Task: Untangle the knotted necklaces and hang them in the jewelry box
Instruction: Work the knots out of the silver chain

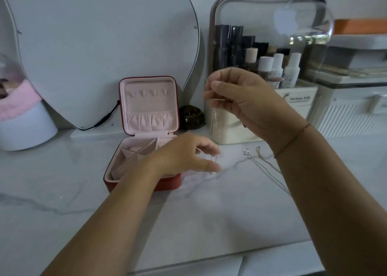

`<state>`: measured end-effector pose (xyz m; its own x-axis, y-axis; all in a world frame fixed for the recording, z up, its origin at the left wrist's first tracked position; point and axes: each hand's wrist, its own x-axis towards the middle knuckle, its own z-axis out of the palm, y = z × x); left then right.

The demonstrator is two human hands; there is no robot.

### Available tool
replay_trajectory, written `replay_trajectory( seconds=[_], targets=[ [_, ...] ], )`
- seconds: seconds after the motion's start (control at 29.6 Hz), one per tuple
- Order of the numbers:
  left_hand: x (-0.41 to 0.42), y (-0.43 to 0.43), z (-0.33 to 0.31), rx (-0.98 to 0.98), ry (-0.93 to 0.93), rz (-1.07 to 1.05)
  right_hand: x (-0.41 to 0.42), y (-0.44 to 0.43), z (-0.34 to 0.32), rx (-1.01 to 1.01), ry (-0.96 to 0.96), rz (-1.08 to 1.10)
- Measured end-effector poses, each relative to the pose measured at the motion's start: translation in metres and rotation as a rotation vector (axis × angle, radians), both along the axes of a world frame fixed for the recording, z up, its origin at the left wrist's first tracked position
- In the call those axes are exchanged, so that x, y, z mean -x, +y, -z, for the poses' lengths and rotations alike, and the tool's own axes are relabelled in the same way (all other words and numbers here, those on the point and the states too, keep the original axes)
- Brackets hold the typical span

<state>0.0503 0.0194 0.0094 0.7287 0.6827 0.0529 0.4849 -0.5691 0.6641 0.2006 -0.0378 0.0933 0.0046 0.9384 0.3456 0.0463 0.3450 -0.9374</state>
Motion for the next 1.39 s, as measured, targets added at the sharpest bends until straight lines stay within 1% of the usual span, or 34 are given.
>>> replay_trajectory(
  seconds=[0.07,0.14,0.24,0.27,0.3,0.37,0.41,0.44,0.47,0.51,0.54,0.64,0.68,0.71,0.81,0.84,0.91,1.01,1.11,1.18,1.25,1.35,1.39],
  targets=[
    [-0.003,0.0,0.009,-0.059,0.055,0.031,0.005,0.005,-0.01,-0.04,0.015,-0.021],
    [-0.004,0.001,0.012,-0.075,0.049,0.027,0.01,0.009,-0.019,-0.076,-0.001,-0.031],
    [-0.004,0.0,0.009,0.021,-0.054,-0.015,0.016,0.014,-0.028,-0.131,-0.068,0.023],
    [-0.005,-0.001,0.007,0.084,-0.128,-0.021,0.018,0.016,-0.028,-0.157,-0.142,0.066],
    [-0.005,-0.003,0.005,0.163,-0.22,-0.031,0.019,0.017,-0.028,-0.198,-0.298,0.146],
    [-0.006,-0.006,-0.001,0.318,-0.385,-0.079,0.016,0.022,-0.018,-0.285,-0.786,0.337],
    [-0.007,-0.007,-0.002,0.383,-0.446,-0.105,0.013,0.026,-0.01,-0.281,-0.99,0.4],
    [-0.007,-0.007,-0.004,0.452,-0.502,-0.129,0.008,0.029,-0.001,-0.236,-1.124,0.437],
    [-0.007,-0.006,-0.004,0.521,-0.557,-0.15,0.004,0.031,0.008,-0.172,-1.19,0.454],
    [-0.008,-0.006,-0.005,0.589,-0.607,-0.169,-0.001,0.033,0.018,-0.1,-1.194,0.455],
    [-0.008,-0.006,-0.005,0.643,-0.648,-0.181,-0.005,0.034,0.026,-0.038,-1.135,0.438],
    [-0.009,-0.008,-0.007,0.734,-0.736,-0.182,-0.011,0.031,0.046,0.074,-0.741,0.328],
    [-0.01,-0.008,-0.007,0.746,-0.758,-0.184,-0.011,0.028,0.051,0.095,-0.643,0.294],
    [-0.01,-0.008,-0.007,0.752,-0.777,-0.197,-0.01,0.026,0.055,0.109,-0.605,0.263],
    [-0.009,-0.005,-0.005,0.767,-0.811,-0.299,-0.005,0.019,0.065,0.125,-0.664,0.172],
    [-0.009,-0.003,-0.004,0.765,-0.816,-0.322,-0.004,0.018,0.069,0.1,-0.674,0.17],
    [-0.009,-0.002,-0.003,0.739,-0.806,-0.352,-0.001,0.018,0.076,0.011,-0.63,0.216],
    [-0.01,-0.001,-0.003,0.709,-0.789,-0.388,0.0,0.02,0.08,-0.057,-0.486,0.246],
    [-0.008,-0.002,-0.004,0.706,-0.803,-0.401,-0.002,0.018,0.083,-0.071,-0.311,0.185],
    [-0.007,-0.002,-0.005,0.671,-0.789,-0.408,-0.005,0.018,0.084,-0.067,-0.242,0.16],
    [-0.006,-0.002,-0.005,0.61,-0.755,-0.428,-0.008,0.02,0.085,-0.057,-0.179,0.164],
    [-0.006,-0.002,-0.005,0.489,-0.699,-0.493,-0.01,0.021,0.085,-0.037,0.0,0.148],
    [-0.006,-0.002,-0.004,0.436,-0.686,-0.526,-0.011,0.021,0.084,-0.028,0.032,0.139]
  ],
)
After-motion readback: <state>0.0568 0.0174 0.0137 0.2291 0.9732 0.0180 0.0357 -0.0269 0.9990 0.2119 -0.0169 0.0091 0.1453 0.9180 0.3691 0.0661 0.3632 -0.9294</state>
